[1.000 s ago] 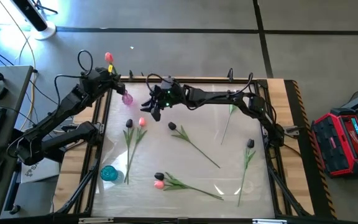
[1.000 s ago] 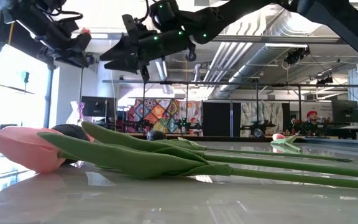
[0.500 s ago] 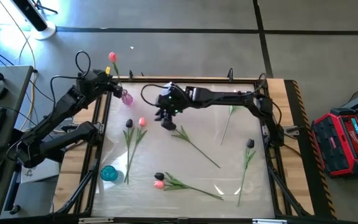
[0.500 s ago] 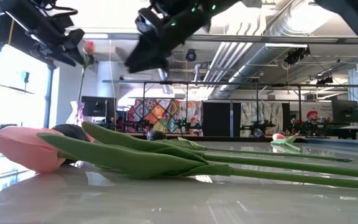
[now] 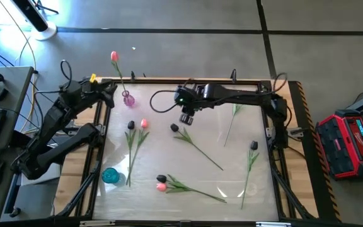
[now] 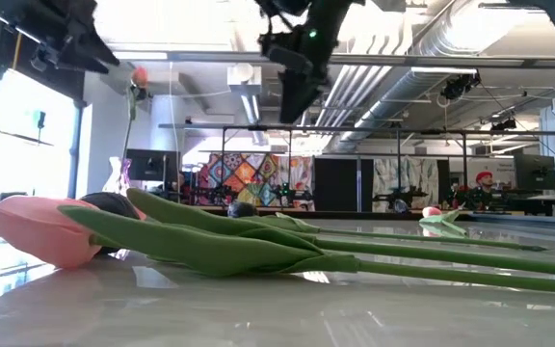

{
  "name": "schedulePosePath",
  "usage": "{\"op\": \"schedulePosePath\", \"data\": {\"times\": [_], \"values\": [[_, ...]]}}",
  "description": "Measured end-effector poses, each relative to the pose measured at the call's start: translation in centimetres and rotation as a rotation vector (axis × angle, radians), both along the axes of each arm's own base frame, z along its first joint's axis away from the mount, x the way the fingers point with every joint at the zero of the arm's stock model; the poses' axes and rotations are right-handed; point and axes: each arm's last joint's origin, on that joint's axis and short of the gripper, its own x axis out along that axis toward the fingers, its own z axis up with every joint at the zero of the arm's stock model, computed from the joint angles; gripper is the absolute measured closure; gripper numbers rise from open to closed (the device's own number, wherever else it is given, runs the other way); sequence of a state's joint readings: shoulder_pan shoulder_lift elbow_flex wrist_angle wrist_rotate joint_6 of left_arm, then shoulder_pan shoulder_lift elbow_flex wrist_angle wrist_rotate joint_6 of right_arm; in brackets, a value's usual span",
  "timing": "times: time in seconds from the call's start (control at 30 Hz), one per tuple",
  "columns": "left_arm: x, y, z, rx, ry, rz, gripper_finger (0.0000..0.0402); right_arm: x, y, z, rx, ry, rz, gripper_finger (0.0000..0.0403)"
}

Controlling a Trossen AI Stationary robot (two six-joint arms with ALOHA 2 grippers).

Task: Sort flowers into vase by color
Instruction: Put the black flower into the purple glass vase

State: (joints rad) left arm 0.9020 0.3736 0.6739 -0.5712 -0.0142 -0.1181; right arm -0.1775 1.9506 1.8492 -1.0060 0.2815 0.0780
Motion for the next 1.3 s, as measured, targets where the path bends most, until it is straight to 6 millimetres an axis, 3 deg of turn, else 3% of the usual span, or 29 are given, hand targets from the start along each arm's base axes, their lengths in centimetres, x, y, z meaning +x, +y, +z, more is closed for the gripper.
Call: {"op": "schedulePosePath", "data": {"times": [0.33, 0.53, 0.63, 0.97, 1.3], "values": [[0.4, -0.7, 1.2, 0.044, -0.153, -0.220, 0.0222, -6.3, 0.0, 5.6, -0.073, 0.037, -0.190, 0.0281], [1.5, -0.4, 1.7, 0.091, -0.220, -0.308, 0.0222, -10.1, 0.7, 7.5, -0.043, 0.092, -0.313, 0.0281], [2.5, 0.0, 1.3, 0.093, -0.245, -0.366, 0.0222, -11.5, 1.0, 7.5, -0.017, 0.080, -0.361, 0.0281], [6.6, 1.1, -0.8, 0.096, -0.231, -0.527, 0.0222, -16.8, 2.6, 0.9, 0.249, 0.036, -0.530, 0.0281], [10.7, 1.5, -1.8, 0.127, -0.199, -0.649, 0.0222, -18.7, 5.0, -5.4, 0.413, -0.011, -0.675, 0.0281]]}}
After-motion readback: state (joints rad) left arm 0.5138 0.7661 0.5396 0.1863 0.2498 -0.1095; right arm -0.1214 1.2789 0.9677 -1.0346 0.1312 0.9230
